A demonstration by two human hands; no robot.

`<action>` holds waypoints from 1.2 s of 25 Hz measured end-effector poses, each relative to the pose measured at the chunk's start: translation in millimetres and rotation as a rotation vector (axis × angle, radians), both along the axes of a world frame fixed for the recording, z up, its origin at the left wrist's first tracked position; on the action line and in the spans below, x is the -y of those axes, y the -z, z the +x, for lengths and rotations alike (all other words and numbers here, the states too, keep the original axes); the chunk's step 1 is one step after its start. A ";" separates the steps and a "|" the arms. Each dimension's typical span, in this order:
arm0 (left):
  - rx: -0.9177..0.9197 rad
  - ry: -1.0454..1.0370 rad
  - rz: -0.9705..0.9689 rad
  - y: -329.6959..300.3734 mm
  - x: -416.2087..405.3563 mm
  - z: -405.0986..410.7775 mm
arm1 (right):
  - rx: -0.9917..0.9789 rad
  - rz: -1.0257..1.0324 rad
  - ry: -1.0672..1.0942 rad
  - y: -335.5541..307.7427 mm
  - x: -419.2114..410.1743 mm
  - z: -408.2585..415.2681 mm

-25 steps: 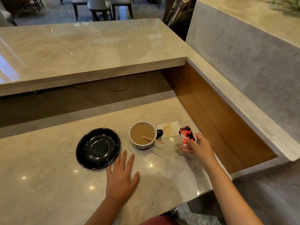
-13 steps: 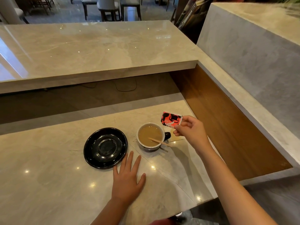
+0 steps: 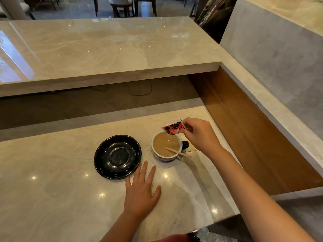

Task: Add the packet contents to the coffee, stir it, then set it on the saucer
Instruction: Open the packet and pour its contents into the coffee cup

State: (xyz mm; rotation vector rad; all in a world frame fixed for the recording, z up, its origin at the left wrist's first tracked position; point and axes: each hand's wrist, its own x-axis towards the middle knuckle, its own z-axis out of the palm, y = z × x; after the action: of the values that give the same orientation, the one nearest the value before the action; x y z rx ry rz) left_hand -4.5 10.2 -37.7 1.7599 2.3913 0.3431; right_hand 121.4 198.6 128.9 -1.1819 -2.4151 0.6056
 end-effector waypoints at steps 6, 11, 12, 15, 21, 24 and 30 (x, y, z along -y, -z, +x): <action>0.005 0.002 0.002 -1.5 0.0 0.0 | 0.049 0.059 -0.059 1.1 -1.3 -1.7; 0.015 -0.001 -0.001 -2.2 -0.3 0.0 | -0.098 -0.150 0.126 6.9 1.7 1.4; 0.019 -0.001 0.002 -2.7 -0.3 0.2 | -0.165 -0.238 0.185 9.4 2.9 3.2; 0.022 0.004 0.008 -4.0 0.1 0.7 | -0.351 -0.466 0.304 20.0 8.4 9.7; 0.018 0.003 -0.003 -2.0 0.0 0.1 | -0.782 -0.868 0.477 28.1 22.3 17.9; 0.015 0.001 -0.005 -2.2 -0.5 0.6 | -0.951 -0.977 0.508 27.8 25.0 21.4; 0.000 -0.003 -0.023 -0.6 -1.2 0.4 | -1.233 -1.097 0.471 24.5 27.6 36.1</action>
State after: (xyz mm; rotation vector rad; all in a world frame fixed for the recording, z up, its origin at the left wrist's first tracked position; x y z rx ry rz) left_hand -4.1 11.3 -37.1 1.7470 2.3878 0.3154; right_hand 157.5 171.0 104.4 -1.0684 -0.6639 1.8580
